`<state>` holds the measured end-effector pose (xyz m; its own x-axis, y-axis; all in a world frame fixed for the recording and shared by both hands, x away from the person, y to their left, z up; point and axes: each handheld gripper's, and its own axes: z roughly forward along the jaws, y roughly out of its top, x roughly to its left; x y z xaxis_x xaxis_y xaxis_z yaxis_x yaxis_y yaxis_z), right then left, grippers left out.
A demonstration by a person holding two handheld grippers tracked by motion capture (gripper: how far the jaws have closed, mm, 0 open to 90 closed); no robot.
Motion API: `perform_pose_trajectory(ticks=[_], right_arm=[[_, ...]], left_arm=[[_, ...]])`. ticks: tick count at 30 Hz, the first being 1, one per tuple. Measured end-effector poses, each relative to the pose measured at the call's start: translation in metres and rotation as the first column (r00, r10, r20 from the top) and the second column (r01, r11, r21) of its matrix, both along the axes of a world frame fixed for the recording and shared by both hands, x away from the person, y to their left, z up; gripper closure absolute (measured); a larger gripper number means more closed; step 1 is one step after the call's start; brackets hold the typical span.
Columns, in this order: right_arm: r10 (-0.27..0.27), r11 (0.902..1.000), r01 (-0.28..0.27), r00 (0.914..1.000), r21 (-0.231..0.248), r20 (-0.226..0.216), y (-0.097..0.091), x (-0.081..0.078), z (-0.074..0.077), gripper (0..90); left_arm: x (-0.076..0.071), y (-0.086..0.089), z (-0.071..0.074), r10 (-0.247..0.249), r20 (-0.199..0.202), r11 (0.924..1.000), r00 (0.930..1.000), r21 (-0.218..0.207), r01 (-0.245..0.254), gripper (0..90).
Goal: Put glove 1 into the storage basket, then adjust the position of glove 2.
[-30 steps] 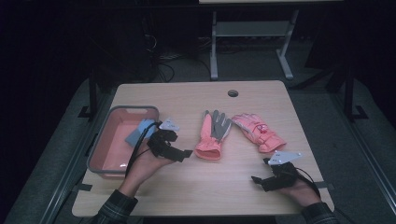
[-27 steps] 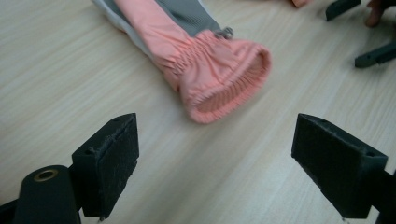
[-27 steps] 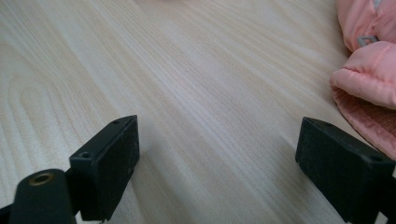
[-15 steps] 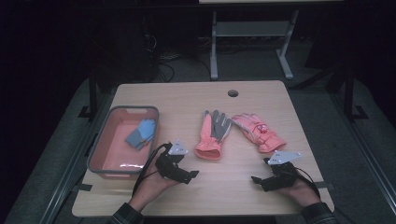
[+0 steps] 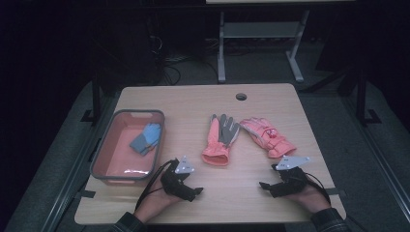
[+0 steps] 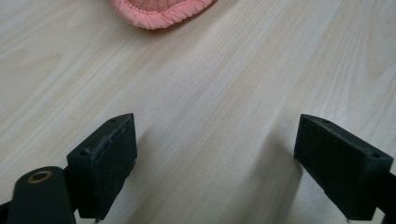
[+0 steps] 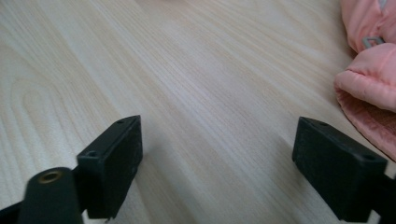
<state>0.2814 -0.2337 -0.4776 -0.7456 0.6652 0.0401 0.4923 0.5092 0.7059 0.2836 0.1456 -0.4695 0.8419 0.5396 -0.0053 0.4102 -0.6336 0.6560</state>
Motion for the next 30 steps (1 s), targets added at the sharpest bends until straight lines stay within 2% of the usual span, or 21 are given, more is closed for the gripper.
perform_pose_trajectory(ticks=[2, 6, 10, 15, 20, 22, 23, 28, 30], right_arm=[[-0.001, 1.0000, 0.001, 0.9999, 0.003, -0.011, 0.001, 0.000, 0.002, 24.7], [-0.006, 0.9992, 0.006, 0.9999, 0.039, -0.010, 0.004, 0.002, 0.011, 41.7], [0.009, 0.9980, -0.008, 0.9999, 0.063, -0.010, 0.014, 0.008, 0.022, 63.7], [0.041, 0.9957, -0.040, 0.9991, 0.084, -0.006, 0.031, 0.019, 0.032, 82.2], [0.075, 0.9887, -0.077, 0.9970, 0.128, 0.019, 0.048, 0.031, 0.043, 89.7], [0.077, 0.9874, -0.079, 0.9969, 0.137, 0.017, 0.051, 0.034, 0.045, 89.8], [0.084, 0.9825, -0.086, 0.9963, 0.165, 0.017, 0.056, 0.040, 0.049, 89.9], [0.099, 0.9775, -0.102, 0.9948, 0.185, 0.025, 0.072, 0.054, 0.053, 89.8], [0.103, 0.9757, -0.104, 0.9946, 0.193, 0.012, 0.078, 0.059, 0.053, 89.9]], left_arm=[[0.000, 0.003, -0.001, -0.019, 0.016, 0.9998, 0.9997, -0.006, 0.019, 12.3], [-0.003, 0.010, -0.007, -0.029, 0.050, 0.9971, 0.9983, -0.068, 0.032, 12.3], [-0.004, 0.010, -0.008, -0.030, 0.051, 0.9968, 0.9982, -0.072, 0.034, 12.3], [-0.004, 0.010, -0.007, -0.038, 0.043, 0.9968, 0.9984, -0.068, 0.041, 12.3], [-0.005, 0.011, -0.007, -0.041, 0.044, 0.9964, 0.9982, -0.072, 0.044, 12.3], [-0.004, 0.011, -0.007, -0.043, 0.049, 0.9964, 0.9979, -0.070, 0.047, 12.3], [-0.004, 0.011, -0.007, -0.044, 0.048, 0.9964, 0.9979, -0.070, 0.047, 12.3], [-0.005, 0.011, -0.007, -0.041, 0.045, 0.9963, 0.9982, -0.073, 0.044, 12.3], [-0.005, 0.011, -0.007, -0.044, 0.045, 0.9964, 0.9981, -0.071, 0.047, 12.3]])
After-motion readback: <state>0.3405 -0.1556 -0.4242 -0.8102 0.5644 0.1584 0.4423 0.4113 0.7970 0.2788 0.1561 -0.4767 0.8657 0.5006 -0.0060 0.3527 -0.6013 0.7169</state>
